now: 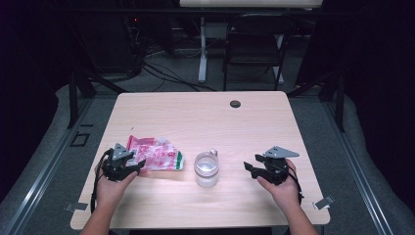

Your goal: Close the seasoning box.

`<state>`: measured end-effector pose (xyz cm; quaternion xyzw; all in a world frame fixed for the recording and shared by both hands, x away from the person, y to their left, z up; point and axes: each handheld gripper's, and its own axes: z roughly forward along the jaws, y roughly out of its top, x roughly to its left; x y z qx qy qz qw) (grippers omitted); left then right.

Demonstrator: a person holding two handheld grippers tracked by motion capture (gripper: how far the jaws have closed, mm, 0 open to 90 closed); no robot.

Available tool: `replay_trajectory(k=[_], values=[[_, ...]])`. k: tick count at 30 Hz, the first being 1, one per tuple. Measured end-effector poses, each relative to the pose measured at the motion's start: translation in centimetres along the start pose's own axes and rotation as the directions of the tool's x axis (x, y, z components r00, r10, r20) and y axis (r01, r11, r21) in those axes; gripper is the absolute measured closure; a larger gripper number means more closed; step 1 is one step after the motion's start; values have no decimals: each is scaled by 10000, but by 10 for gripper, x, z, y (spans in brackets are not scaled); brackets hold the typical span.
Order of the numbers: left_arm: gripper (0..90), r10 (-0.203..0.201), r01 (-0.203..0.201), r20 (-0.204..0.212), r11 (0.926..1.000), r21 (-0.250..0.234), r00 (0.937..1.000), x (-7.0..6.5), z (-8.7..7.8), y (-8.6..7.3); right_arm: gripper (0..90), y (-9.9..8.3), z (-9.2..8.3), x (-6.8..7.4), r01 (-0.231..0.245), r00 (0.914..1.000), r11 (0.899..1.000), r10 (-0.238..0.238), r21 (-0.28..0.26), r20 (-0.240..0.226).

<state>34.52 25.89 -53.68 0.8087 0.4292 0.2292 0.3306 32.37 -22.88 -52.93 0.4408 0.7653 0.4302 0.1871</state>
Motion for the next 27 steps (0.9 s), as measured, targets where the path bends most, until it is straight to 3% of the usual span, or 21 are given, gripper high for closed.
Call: replay_trajectory(k=[4, 10, 20, 27], values=[[438, 69, -69, 30, 10000, 48, 10000, -1, 2, 0, 427, -5, 5, -6, 3, 9998, 10000, -4, 63, 189], [437, 133, -133, 43, 9999, 34, 9999, -3, 4, -1, 426, -10, 13, -8, -134, 9999, 9992, 131, 368, 86], [437, 628, -639, 326, 9974, 347, 9975, -11, 12, 2, 419, -12, 23, -8, -129, 9999, 9971, 126, 751, 49], [436, 600, -604, 217, 9980, 180, 9980, -12, 12, 3, 415, -13, 23, -7, -89, 10000, 9962, 86, 864, 35]])
